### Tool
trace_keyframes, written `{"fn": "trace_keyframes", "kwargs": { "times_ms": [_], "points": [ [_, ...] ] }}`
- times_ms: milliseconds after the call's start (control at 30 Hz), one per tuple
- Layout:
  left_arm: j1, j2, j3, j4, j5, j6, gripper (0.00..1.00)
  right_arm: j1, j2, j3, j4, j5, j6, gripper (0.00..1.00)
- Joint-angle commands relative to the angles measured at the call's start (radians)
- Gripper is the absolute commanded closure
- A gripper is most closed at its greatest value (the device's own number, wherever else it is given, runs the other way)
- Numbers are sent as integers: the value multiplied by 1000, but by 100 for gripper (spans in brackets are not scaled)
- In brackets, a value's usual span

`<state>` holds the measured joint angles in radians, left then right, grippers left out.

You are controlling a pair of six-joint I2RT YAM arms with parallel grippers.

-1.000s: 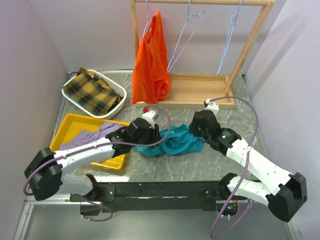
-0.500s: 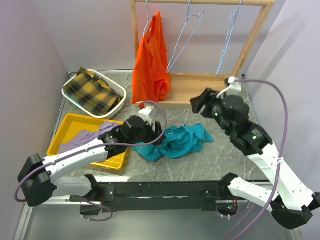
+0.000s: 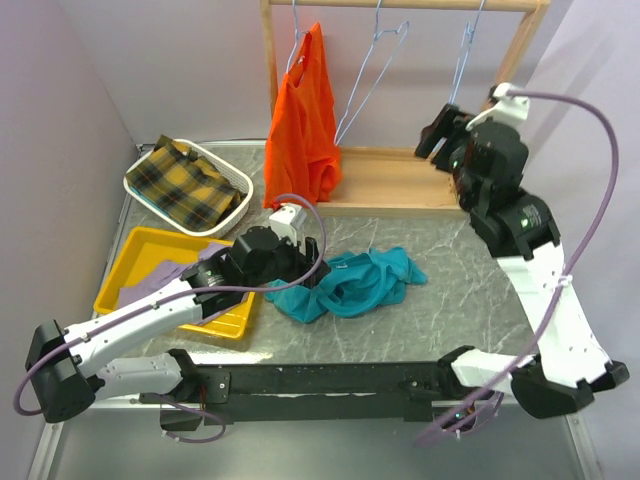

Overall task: Place the t-shirt on the hanger
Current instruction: Pick up the hanger from the clothesline.

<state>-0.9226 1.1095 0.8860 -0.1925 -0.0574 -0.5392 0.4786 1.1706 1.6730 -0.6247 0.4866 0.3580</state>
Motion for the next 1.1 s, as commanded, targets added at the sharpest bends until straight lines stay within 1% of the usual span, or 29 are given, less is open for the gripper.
{"fn": "trace_keyframes", "kwargs": {
  "times_ms": [0, 33, 133, 200, 300, 433, 467, 533, 600, 667, 800, 900, 1067],
  "points": [
    [-5, -39, 48, -8, 10, 13, 27, -132, 76, 85, -12, -8, -65, 21],
    [-4, -40, 51, -12, 20, 16, 29, -171, 96, 86, 3, -17, -71, 21],
    [-5, -40, 65, -27, 31, 27, 33, -225, 159, 109, 29, -58, -85, 22],
    [-4, -36, 74, -36, 37, 33, 33, -285, 204, 165, 23, -147, -85, 23],
    [-5, -36, 85, -42, 48, 41, 35, -322, 291, 247, 28, -204, -99, 24],
    [-4, -37, 91, -41, 63, 54, 36, -347, 417, 364, -15, -192, -91, 24],
    [-5, -37, 96, -48, 65, 58, 36, -350, 438, 420, -30, -187, -88, 24],
    [-4, -42, 103, -56, 61, 65, 36, -357, 495, 465, -64, -180, -85, 25],
    [-4, -50, 110, -68, 62, 67, 36, -359, 518, 493, -69, -189, -90, 26],
    [-4, -62, 110, -71, 64, 71, 36, -359, 543, 502, -82, -191, -80, 28],
    [-5, -73, 100, -74, 60, 79, 36, -360, 555, 470, -118, -177, -48, 36],
    [-4, -77, 90, -70, 65, 79, 38, -359, 528, 407, -116, -180, -41, 42],
    [-4, -79, 91, -71, 77, 88, 41, -362, 439, 277, -72, -164, -59, 49]
  ]
}}
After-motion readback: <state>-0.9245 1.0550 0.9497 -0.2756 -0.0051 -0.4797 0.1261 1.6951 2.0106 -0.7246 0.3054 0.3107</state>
